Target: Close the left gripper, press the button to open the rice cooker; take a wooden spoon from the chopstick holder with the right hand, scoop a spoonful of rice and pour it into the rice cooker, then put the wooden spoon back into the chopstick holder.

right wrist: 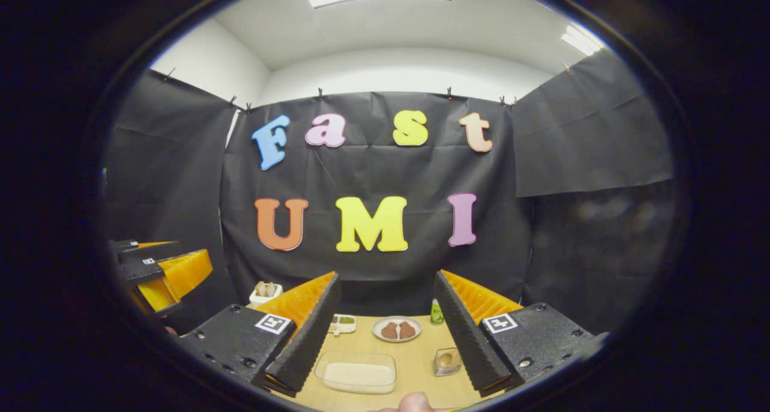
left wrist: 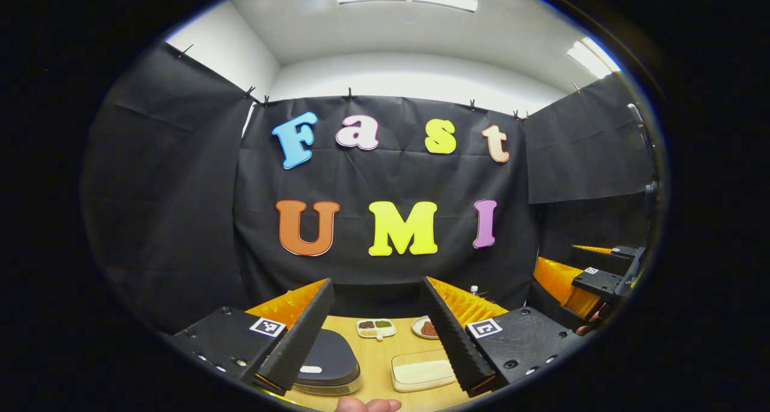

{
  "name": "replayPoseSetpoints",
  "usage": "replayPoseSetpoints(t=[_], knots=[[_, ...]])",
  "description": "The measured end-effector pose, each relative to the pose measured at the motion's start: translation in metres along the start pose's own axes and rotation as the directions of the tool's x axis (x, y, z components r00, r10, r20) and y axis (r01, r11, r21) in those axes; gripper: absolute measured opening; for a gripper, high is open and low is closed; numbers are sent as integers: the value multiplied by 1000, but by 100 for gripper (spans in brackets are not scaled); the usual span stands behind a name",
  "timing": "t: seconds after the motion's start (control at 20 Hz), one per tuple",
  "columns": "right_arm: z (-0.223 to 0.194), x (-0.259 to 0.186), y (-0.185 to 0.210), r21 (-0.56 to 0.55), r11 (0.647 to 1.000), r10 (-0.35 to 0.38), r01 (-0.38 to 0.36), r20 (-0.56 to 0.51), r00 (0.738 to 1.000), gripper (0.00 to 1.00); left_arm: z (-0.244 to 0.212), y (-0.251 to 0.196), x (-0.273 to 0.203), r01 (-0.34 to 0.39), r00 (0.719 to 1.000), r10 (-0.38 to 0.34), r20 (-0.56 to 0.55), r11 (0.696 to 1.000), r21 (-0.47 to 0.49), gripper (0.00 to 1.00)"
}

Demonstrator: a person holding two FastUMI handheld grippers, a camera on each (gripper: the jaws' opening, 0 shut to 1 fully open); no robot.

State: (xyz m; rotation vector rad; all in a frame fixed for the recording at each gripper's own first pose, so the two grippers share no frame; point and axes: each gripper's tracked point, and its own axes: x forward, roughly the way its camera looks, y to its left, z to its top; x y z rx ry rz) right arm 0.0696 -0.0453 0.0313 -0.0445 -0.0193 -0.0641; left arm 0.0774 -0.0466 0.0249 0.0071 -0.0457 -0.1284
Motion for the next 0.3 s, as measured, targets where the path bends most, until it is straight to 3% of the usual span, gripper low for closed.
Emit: replayPoseSetpoints(t=[0.05, 0.3], knots=[[0, 1, 1, 6, 1000, 0, 0, -4, 1000, 100, -1, -1, 0, 6, 1000, -6, 1, 1000, 6, 94], [-1, 3, 2, 7, 1000, -5, 5, -6, 1000, 99, 2, 0, 3, 11, 1000, -11, 5, 999, 31, 94]])
